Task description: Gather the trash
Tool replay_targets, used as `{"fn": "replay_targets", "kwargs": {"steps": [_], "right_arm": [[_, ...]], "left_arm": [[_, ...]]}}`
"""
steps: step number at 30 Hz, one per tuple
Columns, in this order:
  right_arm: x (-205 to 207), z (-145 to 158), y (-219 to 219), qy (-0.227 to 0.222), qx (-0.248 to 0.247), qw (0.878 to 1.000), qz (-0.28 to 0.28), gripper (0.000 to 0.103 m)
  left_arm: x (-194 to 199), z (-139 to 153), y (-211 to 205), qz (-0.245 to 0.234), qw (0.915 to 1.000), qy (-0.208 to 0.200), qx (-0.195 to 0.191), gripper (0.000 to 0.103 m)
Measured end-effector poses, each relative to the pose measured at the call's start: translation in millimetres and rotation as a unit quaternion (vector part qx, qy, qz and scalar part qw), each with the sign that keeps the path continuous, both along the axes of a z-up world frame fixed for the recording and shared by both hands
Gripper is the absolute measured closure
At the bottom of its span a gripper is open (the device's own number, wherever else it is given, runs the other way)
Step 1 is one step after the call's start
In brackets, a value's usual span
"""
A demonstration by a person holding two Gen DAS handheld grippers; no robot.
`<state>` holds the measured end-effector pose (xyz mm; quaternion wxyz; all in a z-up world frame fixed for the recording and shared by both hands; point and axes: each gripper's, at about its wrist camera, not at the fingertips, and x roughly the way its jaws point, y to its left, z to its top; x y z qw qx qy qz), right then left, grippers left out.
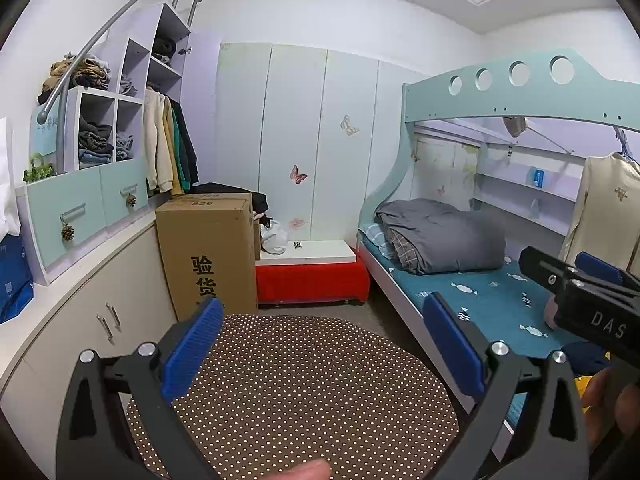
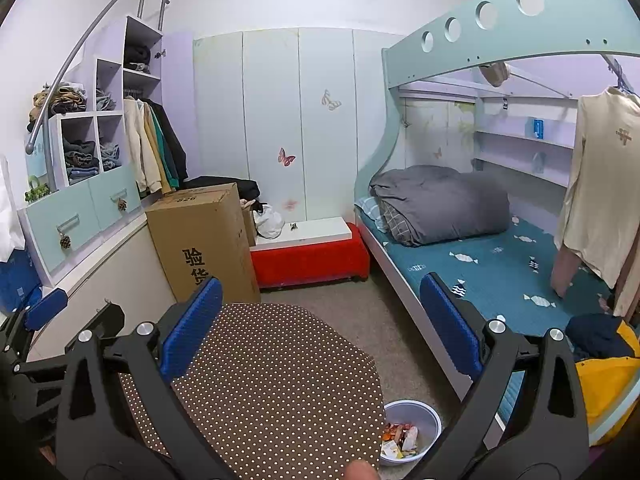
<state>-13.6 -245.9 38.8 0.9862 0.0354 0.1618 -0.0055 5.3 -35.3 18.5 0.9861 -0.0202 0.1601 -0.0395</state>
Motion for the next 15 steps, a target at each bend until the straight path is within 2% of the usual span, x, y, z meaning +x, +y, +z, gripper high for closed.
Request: {"fn": "replay_targets", "kwargs": {"steps": [15], "right_arm": [[0.8,3.3,6.1,0.000,0.000,1.000,0.003,0.006]], "left_arm": [[-1.6,3.0,0.3,-0.003,1.0000,-0.005,-0.006,0.005]]}}
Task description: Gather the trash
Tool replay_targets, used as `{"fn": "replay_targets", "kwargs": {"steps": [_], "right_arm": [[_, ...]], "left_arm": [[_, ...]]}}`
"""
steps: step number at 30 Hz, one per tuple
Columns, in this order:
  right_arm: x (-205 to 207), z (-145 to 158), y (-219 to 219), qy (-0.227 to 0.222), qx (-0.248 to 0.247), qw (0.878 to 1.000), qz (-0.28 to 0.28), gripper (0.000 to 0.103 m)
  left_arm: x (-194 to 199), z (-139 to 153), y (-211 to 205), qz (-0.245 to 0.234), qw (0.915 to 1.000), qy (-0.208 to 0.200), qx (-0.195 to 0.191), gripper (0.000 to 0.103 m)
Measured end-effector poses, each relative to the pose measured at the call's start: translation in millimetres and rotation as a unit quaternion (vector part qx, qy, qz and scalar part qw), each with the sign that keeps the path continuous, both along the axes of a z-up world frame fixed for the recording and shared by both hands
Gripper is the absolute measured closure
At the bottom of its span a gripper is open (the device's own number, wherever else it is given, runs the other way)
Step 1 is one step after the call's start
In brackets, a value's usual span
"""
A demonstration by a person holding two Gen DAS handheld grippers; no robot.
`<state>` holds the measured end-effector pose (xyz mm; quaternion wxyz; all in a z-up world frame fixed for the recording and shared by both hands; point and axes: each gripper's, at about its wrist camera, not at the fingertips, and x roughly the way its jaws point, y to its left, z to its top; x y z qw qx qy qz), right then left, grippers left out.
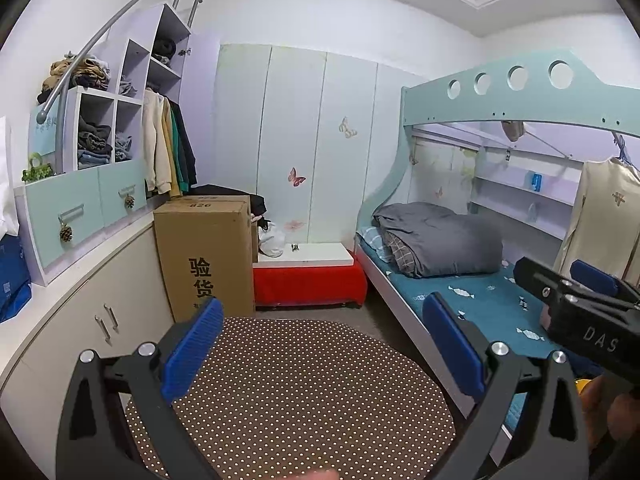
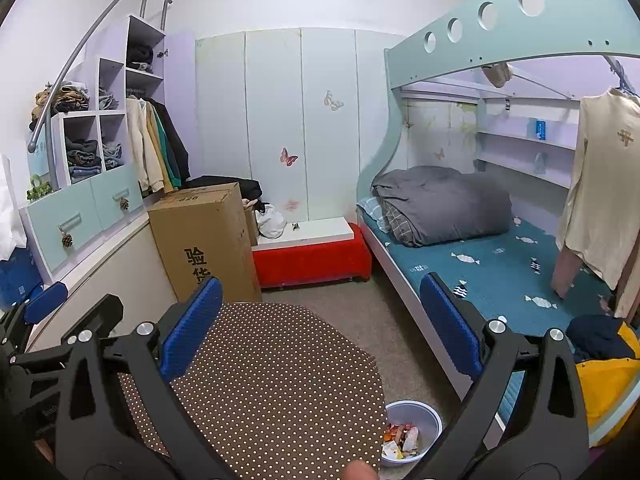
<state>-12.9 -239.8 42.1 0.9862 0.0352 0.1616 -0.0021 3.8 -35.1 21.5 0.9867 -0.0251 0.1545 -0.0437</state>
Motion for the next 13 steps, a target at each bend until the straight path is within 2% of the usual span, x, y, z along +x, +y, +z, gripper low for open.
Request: {"fn": "replay_targets", "kwargs": {"steps": [13], "right_arm": [[1.6,0.5,7.1,0.000,0.001,1.000,0.003,0.006]], "left_arm": [[-0.6,-0.6,-0.8,0.013,0.9999,0.003,0.003,0.005]]}}
